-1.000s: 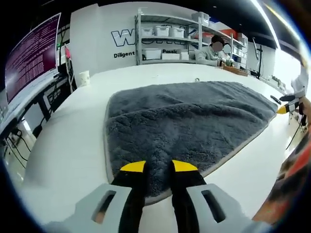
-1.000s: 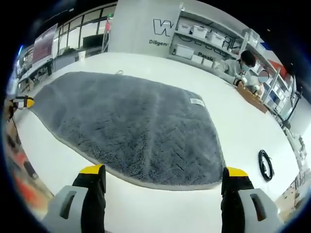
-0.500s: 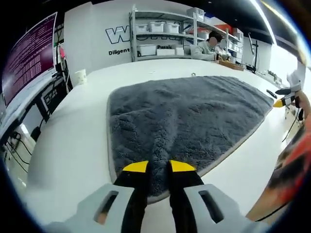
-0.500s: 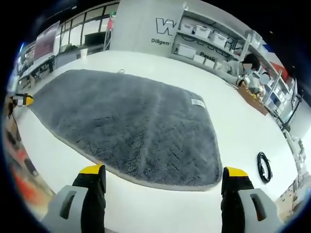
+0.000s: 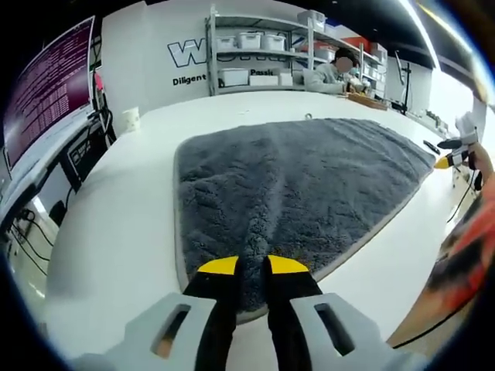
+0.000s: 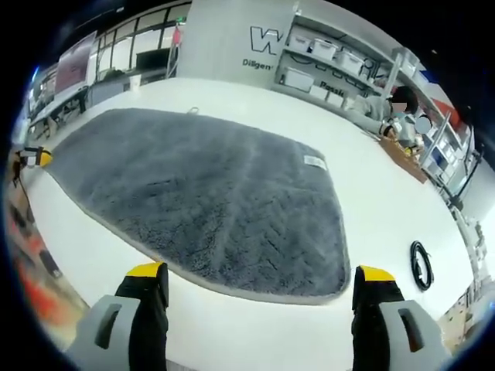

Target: Open the folded towel by lifting each exposed corner and separating the folded layers until the towel lies flat within the target outline without major curled edges

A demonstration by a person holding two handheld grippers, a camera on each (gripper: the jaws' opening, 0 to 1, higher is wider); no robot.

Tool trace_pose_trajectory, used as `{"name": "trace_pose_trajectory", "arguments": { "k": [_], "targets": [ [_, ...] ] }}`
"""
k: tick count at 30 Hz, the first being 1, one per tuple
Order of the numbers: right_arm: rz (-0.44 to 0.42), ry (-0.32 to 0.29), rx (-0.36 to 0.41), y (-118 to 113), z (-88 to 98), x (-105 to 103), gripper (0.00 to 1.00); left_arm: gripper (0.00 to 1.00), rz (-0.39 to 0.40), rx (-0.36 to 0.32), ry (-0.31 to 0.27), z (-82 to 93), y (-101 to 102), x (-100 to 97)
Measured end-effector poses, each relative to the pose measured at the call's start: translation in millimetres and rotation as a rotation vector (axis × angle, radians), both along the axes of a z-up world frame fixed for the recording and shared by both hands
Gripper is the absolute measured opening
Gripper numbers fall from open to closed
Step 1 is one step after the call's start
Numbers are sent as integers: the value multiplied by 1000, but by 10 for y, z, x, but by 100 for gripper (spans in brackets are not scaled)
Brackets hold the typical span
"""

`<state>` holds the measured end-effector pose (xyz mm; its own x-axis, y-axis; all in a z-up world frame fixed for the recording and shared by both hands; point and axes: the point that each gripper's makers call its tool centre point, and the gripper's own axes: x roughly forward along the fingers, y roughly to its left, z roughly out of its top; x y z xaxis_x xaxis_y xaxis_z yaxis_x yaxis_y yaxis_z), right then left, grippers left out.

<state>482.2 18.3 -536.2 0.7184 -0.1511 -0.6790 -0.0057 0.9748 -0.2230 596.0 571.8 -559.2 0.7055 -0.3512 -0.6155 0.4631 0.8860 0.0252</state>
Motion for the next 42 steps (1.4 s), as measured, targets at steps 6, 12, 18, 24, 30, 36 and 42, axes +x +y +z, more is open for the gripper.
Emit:
{"name": "trace_pose_trajectory", "arguments": {
  "k": [6, 12, 18, 24, 30, 36, 42],
  "targets": [
    [-1, 1, 2, -8, -12, -5, 99, 22, -19, -8, -2, 9, -46, -25],
    [13, 3, -3, -3, -3, 9, 99, 54, -57, -54, -17, 115, -119, -84],
    [23, -13, 15, 6, 4, 46, 99, 71, -61, -158, -64, 259, -205, -34],
    [30, -50, 17, -66, 72, 67, 96, 92, -76, -243, -142, 440, -300, 17],
    [7, -89, 39, -215, 97, 96, 86, 100, -82, -242, -151, 444, -318, 57],
    [-14, -105, 57, -346, 79, 140, 80, 100, -65, -239, -143, 414, -281, 106],
    [29, -129, 58, -348, 163, 364, 75, 97, -37, -284, -195, 602, -299, 345]
  ]
}}
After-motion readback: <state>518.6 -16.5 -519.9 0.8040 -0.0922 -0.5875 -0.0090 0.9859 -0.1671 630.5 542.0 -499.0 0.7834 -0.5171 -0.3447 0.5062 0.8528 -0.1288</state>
